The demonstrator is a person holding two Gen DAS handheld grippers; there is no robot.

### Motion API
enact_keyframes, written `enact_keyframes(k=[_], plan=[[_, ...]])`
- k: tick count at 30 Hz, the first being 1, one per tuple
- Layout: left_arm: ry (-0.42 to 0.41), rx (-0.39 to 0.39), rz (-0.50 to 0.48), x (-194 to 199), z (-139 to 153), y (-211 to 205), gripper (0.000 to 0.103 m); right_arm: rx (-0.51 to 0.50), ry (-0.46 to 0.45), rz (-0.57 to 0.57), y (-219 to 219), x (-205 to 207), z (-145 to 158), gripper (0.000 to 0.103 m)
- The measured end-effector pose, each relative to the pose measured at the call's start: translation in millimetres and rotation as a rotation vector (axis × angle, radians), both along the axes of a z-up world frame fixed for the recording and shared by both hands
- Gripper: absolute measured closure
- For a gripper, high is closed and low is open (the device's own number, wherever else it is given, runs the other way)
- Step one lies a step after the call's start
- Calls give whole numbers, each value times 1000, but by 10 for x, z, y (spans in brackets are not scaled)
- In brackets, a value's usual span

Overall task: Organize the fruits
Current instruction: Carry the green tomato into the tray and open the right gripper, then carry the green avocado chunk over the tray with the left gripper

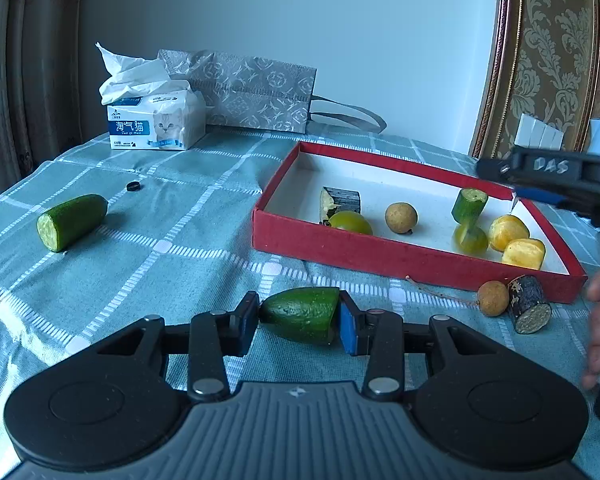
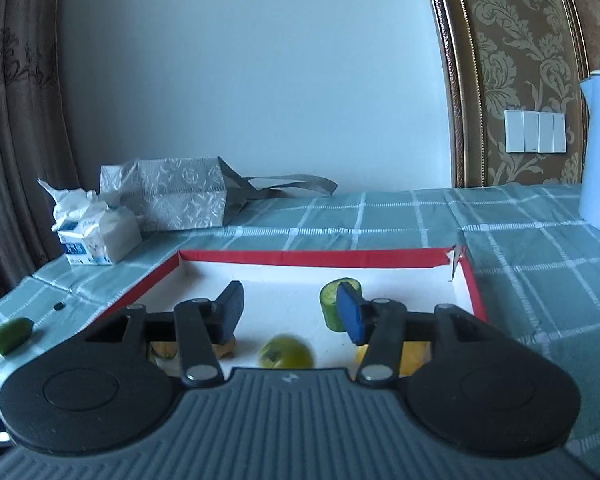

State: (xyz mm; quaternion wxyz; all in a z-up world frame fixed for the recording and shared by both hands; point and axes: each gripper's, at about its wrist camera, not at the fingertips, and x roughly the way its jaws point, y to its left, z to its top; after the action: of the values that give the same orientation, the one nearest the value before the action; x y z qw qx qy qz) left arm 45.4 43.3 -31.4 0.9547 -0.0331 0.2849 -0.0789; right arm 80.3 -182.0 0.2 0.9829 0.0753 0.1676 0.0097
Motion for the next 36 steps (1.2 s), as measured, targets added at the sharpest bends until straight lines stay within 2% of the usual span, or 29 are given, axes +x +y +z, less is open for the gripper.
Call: enact_keyframes(k=[3, 5, 7, 14, 21, 36], plan=[[2, 1, 3, 6, -1, 2, 63, 14, -31, -8, -66, -127, 61, 54], [5, 2, 5, 11, -3, 1, 63, 22, -49, -13, -125, -240, 87, 48], [7, 3, 10, 10, -2, 3, 63, 26, -70, -32, -195, -379, 96, 36], [14, 15, 27, 19, -8, 3, 63, -14, -82, -76, -439, -806, 33, 36], [18, 44, 41, 25, -9, -27, 63, 80, -72, -120, -675, -898, -124, 36], [-14, 116, 12, -5, 59, -213, 63, 158, -147, -140, -841, -1015, -99, 36]])
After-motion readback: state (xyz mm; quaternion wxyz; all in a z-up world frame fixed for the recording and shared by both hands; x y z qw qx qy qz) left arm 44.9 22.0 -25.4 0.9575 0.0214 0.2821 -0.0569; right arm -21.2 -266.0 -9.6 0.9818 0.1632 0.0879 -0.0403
